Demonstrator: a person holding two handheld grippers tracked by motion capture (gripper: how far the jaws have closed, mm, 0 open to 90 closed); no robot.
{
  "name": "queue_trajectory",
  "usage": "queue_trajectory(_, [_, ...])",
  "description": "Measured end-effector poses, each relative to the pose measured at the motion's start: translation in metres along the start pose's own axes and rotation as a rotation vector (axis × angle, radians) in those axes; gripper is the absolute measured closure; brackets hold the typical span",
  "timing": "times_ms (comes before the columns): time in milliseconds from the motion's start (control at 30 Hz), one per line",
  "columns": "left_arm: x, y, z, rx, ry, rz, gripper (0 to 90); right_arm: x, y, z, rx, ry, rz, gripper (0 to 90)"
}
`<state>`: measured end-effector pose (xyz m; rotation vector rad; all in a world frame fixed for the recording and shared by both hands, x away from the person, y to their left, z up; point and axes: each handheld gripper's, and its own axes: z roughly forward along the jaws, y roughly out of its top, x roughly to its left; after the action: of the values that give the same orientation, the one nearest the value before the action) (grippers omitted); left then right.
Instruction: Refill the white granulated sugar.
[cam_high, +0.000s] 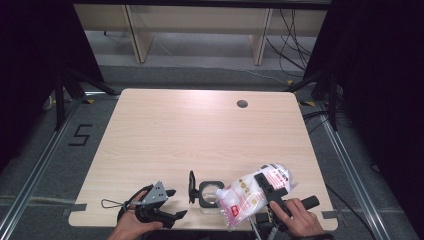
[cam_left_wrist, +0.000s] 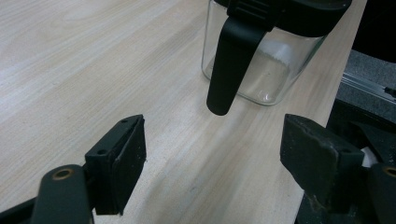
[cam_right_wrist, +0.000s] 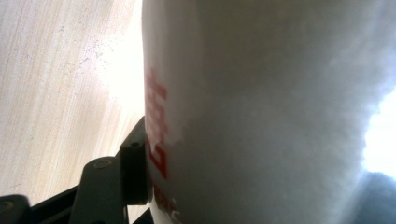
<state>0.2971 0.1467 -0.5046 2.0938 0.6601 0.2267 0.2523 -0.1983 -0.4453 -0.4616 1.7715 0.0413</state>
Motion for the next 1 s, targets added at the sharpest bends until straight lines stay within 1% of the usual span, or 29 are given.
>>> queue_trajectory(100, [-0.0001, 0.0, -0.0001, 0.001, -0.001, 0.001, 22.3, 0.0001, -0.0002, 0.0002, -0.003, 0.0, 0.001, 38.7])
queue_trajectory(133, [-0.0015, -0.0007, 0.0001, 0.005, 0.006, -0.028, 22.3, 0.0015, -0.0006, 0.0001, -0.001, -0.001, 0.026, 38.8])
queue_trajectory(167, [-0.0015, -0.0007, 0.0001, 0.005, 0.006, -0.028, 22.3, 0.0015, -0.0006, 0.0001, -0.001, -0.001, 0.026, 38.8])
queue_trajectory(200, [-0.0021, -0.0006, 0.0, 0.002, 0.006, -0.032, 22.3, 0.0005, -0.0007, 0.0004, -0.001, -0.002, 0.014, 38.8])
queue_trajectory(233, [-0.0016, -0.0005, 0.0, 0.002, 0.002, -0.024, 22.3, 0.0005, -0.0007, 0.0004, -0.001, -0.002, 0.014, 38.8])
queue_trajectory(267, [-0.0001, 0.0, 0.0, 0.002, -0.001, 0.004, 22.3, 0.0008, -0.0008, -0.0002, 0.001, -0.004, 0.019, 38.8])
queue_trajectory(300, [-0.002, -0.0006, 0.0003, 0.001, 0.004, -0.03, 22.3, 0.0003, -0.0009, 0.0, -0.002, -0.004, 0.015, 38.9])
queue_trajectory(367, [-0.0016, -0.0005, 0.0002, 0.002, 0.002, -0.025, 22.3, -0.0008, -0.0009, -0.0002, -0.004, -0.011, 0.007, 38.9])
queue_trajectory(400, [-0.001, -0.0002, -0.0002, 0.003, 0.003, -0.009, 22.3, -0.0011, -0.001, -0.0005, -0.006, -0.008, 0.014, 38.9])
queue_trajectory(433, [-0.0003, 0.0, -0.0001, 0.001, -0.001, 0.002, 22.3, 0.0014, -0.0017, -0.0008, -0.016, -0.013, 0.056, 38.9])
queue_trajectory(500, [-0.0002, 0.0, -0.0001, 0.001, -0.001, 0.001, 22.3, 0.0024, -0.0021, -0.0014, -0.009, -0.011, 0.065, 38.9])
queue_trajectory(533, [-0.0004, 0.0, -0.0003, 0.004, 0.003, 0.001, 22.3, 0.0004, -0.0013, 0.0005, -0.018, -0.019, 0.022, 38.9])
queue_trajectory(567, [-0.0003, -0.0001, -0.0001, 0.001, -0.002, 0.001, 22.3, 0.0008, -0.0008, 0.0, -0.006, -0.006, 0.019, 38.9])
queue_trajectory(600, [-0.0002, 0.0, -0.0002, 0.002, -0.002, 0.002, 22.3, 0.0002, -0.0005, -0.0007, -0.004, -0.01, 0.011, 38.9])
queue_trajectory(667, [-0.0003, 0.0, 0.0, 0.002, 0.0, 0.001, 22.3, -0.0005, -0.0005, -0.0007, -0.01, -0.014, 0.005, 39.0])
queue_trajectory(700, [-0.0004, 0.0, 0.0, 0.003, 0.0, 0.001, 22.3, 0.0007, -0.0006, -0.0007, -0.013, -0.021, 0.023, 39.0])
queue_trajectory(733, [-0.0022, -0.0006, 0.0003, 0.003, 0.002, -0.028, 22.3, 0.001, -0.0003, -0.0014, -0.007, -0.019, 0.027, 39.0])
queue_trajectory(767, [-0.0023, -0.0006, 0.0003, 0.002, 0.001, -0.029, 22.3, 0.0009, 0.0003, -0.0027, 0.005, -0.014, 0.027, 39.0])
queue_trajectory(800, [-0.0023, -0.0006, 0.0002, 0.002, 0.002, -0.03, 22.3, -0.002, 0.0008, -0.0016, -0.021, -0.033, -0.009, 39.0])
queue_trajectory(833, [-0.0023, -0.0006, 0.0002, 0.002, 0.002, -0.03, 22.3, -0.002, 0.0008, -0.0016, -0.021, -0.033, -0.009, 39.0])
queue_trajectory(867, [-0.0024, -0.0006, 0.0001, 0.001, 0.002, -0.031, 22.3, -0.0008, 0.001, -0.0018, -0.018, -0.027, 0.017, 39.0])
queue_trajectory(900, [-0.0024, -0.0006, 0.0001, 0.001, 0.002, -0.031, 22.3, -0.0008, 0.001, -0.0018, -0.018, -0.027, 0.017, 39.0])
queue_trajectory(933, [-0.0023, -0.0006, 0.0002, 0.001, 0.001, -0.029, 22.3, -0.0025, 0.0013, -0.0024, -0.018, -0.037, -0.008, 39.1])
queue_trajectory(1000, [-0.0018, -0.0005, 0.0001, 0.002, 0.002, -0.023, 22.3, -0.0026, 0.0013, -0.0024, -0.018, -0.037, -0.009, 39.1])
